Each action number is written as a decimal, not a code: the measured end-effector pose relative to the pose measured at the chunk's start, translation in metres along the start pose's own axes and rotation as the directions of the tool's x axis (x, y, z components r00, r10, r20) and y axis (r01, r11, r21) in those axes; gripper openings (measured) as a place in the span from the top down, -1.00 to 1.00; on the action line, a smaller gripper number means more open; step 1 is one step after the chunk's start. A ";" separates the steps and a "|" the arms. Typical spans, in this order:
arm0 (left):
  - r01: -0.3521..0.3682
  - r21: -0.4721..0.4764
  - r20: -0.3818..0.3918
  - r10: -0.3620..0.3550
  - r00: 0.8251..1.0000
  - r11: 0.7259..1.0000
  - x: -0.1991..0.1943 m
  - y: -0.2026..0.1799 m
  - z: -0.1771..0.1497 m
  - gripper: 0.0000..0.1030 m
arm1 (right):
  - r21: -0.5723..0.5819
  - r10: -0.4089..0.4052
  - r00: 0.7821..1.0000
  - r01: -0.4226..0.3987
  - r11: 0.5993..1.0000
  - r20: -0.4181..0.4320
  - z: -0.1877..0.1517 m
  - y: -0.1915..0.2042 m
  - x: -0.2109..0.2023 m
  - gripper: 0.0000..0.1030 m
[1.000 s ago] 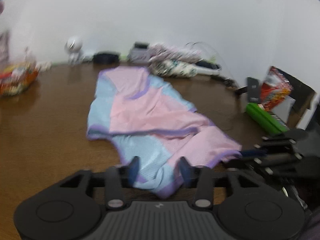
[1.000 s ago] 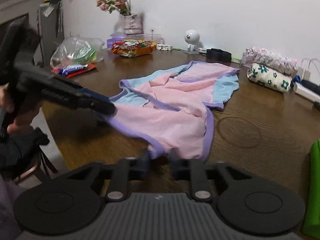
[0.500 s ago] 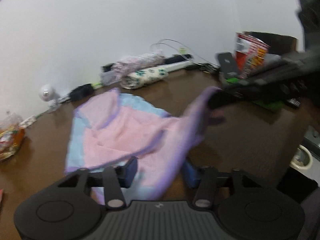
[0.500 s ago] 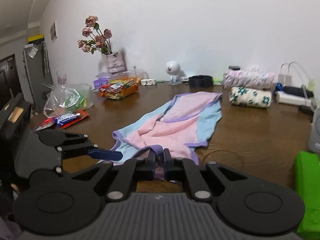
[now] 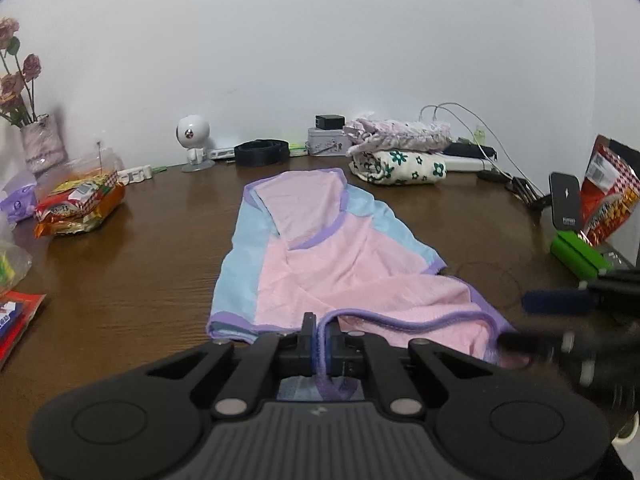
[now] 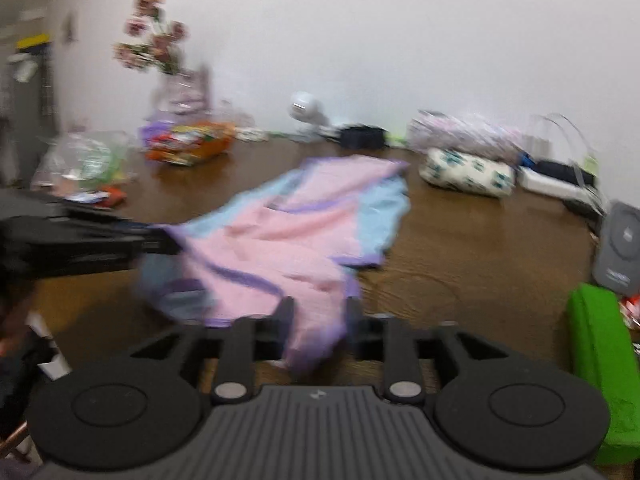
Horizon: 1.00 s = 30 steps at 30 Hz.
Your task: Fold clothes
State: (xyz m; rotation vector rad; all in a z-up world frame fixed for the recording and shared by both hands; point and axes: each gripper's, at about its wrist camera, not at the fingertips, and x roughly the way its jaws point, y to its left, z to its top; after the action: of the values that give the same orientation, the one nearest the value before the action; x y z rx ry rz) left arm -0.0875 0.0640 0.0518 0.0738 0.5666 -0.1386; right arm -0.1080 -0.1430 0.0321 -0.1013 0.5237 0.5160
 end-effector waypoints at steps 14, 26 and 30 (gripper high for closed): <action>-0.012 -0.031 0.016 0.013 1.000 0.999 -0.006 0.004 0.006 0.95 | -0.010 -0.038 0.997 0.037 0.999 -0.064 -0.007 0.020 0.022 0.17; 0.003 -0.027 0.028 -0.002 1.000 1.000 -0.013 -0.001 0.000 0.96 | -0.203 -0.425 0.896 0.444 0.873 0.132 -0.008 0.020 0.008 -0.50; 0.001 -0.033 -0.004 -0.001 1.000 0.999 -0.007 0.002 -0.007 0.96 | -0.217 -0.427 0.896 0.444 0.869 0.122 -0.008 0.019 0.013 -0.51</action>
State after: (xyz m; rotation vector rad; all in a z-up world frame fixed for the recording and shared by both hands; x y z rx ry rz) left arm -0.0966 0.0674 0.0500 0.0420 0.5726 -0.1303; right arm -0.1114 -0.1229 0.0190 -0.4230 0.3504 0.1339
